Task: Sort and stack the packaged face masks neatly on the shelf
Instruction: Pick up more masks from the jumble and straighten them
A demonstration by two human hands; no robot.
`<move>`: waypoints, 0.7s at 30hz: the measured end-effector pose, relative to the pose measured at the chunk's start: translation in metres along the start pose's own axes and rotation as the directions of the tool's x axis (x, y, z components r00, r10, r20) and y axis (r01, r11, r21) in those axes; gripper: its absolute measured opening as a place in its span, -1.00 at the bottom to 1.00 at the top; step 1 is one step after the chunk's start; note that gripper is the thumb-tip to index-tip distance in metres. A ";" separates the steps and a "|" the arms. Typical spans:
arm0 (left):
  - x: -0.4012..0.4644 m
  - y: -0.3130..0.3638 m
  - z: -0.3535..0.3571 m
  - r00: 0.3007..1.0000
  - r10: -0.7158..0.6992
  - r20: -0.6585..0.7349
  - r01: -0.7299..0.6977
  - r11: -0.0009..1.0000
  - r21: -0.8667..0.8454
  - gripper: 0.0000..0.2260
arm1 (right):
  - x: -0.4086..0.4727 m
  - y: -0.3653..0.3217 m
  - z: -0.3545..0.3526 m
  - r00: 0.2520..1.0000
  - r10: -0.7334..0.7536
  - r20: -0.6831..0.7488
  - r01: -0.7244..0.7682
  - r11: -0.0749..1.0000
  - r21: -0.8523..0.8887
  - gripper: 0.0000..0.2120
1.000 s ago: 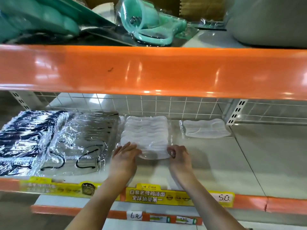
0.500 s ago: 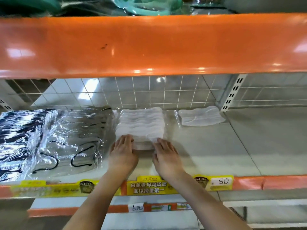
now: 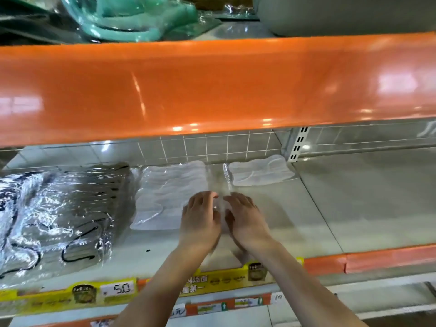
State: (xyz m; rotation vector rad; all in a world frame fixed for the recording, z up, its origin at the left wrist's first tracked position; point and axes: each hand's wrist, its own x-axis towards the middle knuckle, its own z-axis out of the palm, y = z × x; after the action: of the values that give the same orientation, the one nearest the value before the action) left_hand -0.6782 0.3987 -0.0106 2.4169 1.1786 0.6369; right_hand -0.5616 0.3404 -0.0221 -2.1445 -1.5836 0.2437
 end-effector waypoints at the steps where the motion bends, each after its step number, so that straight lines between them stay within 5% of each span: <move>1: 0.004 0.007 0.004 1.000 0.004 0.008 -0.003 1.000 -0.029 -0.66 | 0.001 0.010 -0.006 1.000 0.019 -0.014 -0.019 1.000 -0.006 -0.59; 6: 0.028 0.039 0.032 0.999 -0.013 0.034 0.016 0.994 -0.108 -0.66 | 0.004 0.053 -0.028 0.997 0.074 -0.005 -0.074 0.996 -0.044 -0.60; 14: 0.051 0.051 0.074 0.990 -0.141 0.030 0.139 0.989 0.050 -0.48 | 0.014 0.106 -0.042 0.997 0.071 0.023 -0.068 0.990 -0.124 -0.53; 21: 0.058 0.056 0.079 0.964 -0.267 0.005 0.267 0.964 0.013 -0.60 | 0.035 0.141 -0.052 0.994 0.106 -0.012 -0.106 0.963 -0.250 -0.40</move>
State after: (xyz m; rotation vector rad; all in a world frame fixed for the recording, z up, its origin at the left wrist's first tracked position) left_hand -0.5675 0.4021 -0.0338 2.2112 1.4755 0.5368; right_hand -0.4088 0.3275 -0.0368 -2.4246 -1.5738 0.0818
